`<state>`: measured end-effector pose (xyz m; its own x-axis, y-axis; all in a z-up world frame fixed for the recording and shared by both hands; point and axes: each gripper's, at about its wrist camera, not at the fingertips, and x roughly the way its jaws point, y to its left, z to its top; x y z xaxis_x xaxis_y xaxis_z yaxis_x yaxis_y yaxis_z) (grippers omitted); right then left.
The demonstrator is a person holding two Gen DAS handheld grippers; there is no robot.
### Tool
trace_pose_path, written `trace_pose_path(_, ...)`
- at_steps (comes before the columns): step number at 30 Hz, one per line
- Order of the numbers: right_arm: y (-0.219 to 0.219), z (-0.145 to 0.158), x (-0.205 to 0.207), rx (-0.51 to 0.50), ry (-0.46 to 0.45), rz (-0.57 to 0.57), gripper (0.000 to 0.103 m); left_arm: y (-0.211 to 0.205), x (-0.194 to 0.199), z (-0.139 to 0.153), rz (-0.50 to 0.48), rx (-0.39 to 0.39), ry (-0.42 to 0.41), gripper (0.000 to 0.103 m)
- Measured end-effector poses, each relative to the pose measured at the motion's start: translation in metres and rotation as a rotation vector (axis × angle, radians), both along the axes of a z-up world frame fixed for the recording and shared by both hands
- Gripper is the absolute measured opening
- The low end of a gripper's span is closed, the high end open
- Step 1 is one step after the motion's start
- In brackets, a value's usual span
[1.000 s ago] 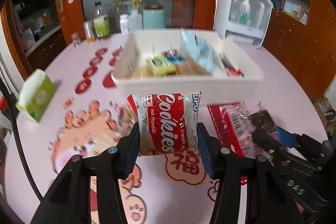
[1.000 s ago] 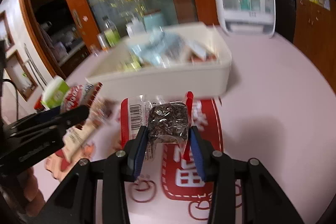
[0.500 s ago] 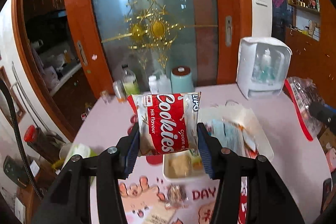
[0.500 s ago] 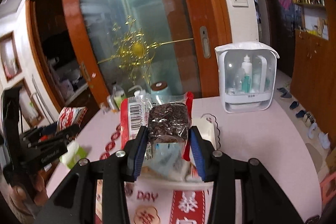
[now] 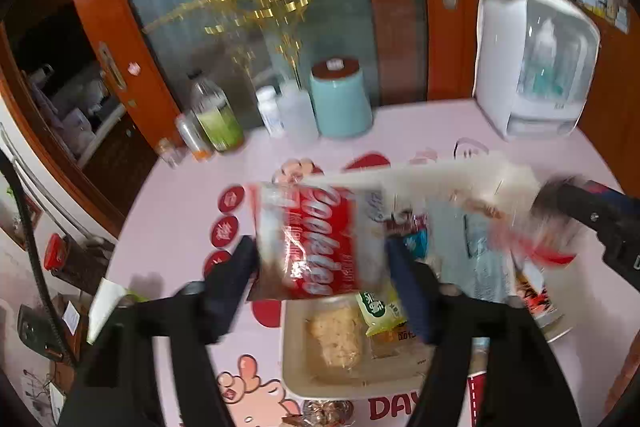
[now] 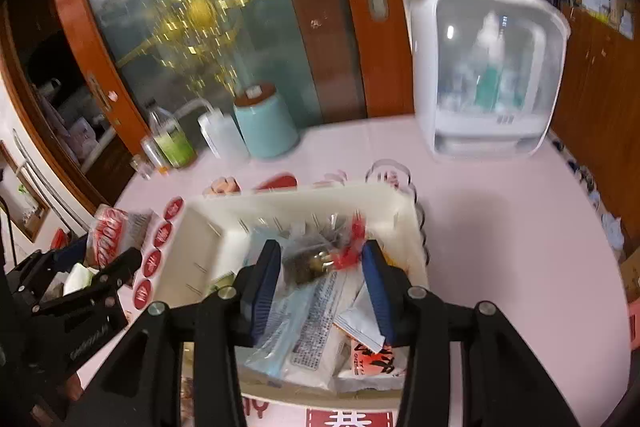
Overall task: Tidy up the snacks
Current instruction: 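Carry both packs over the white tray and open both grippers, then move both grippers to the clear nut bag and brown paper biscuit pack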
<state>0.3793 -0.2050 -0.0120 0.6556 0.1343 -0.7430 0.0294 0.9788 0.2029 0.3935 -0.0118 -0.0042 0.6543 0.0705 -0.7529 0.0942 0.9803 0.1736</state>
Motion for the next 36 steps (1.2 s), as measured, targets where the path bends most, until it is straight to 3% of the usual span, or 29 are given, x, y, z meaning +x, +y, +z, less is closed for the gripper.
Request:
trace_pose_path(1, 0.001, -0.007, 0.003, 0.005, 0.016, 0.004, 0.043, -0.001, 0.005, -0.008, -0.005, -0.005, 0.018, 0.080)
trace_pose_path(5, 0.002, -0.027, 0.007, 0.009, 0.060, 0.018, 0.045, -0.002, 0.008, -0.026, -0.031, -0.022, 0.054, 0.080)
trace_pose_path(11, 0.007, -0.027, -0.004, 0.012, 0.057, 0.042, 0.047, 0.004, -0.001, -0.029, -0.040, -0.012, 0.066, 0.080)
trace_pose_path(21, 0.031, 0.015, -0.043, -0.015, -0.009, 0.089, 0.048, 0.019, -0.050, 0.013, -0.083, 0.004, 0.000, 0.081)
trace_pose_path(28, 0.058, 0.054, -0.079, -0.029, -0.073, 0.128, 0.048, 0.034, -0.102, 0.053, -0.117, 0.031, -0.102, 0.091)
trace_pose_path(36, 0.098, 0.066, -0.109, -0.049, -0.104, 0.188, 0.056, 0.063, -0.152, 0.060, -0.147, 0.031, -0.132, 0.092)
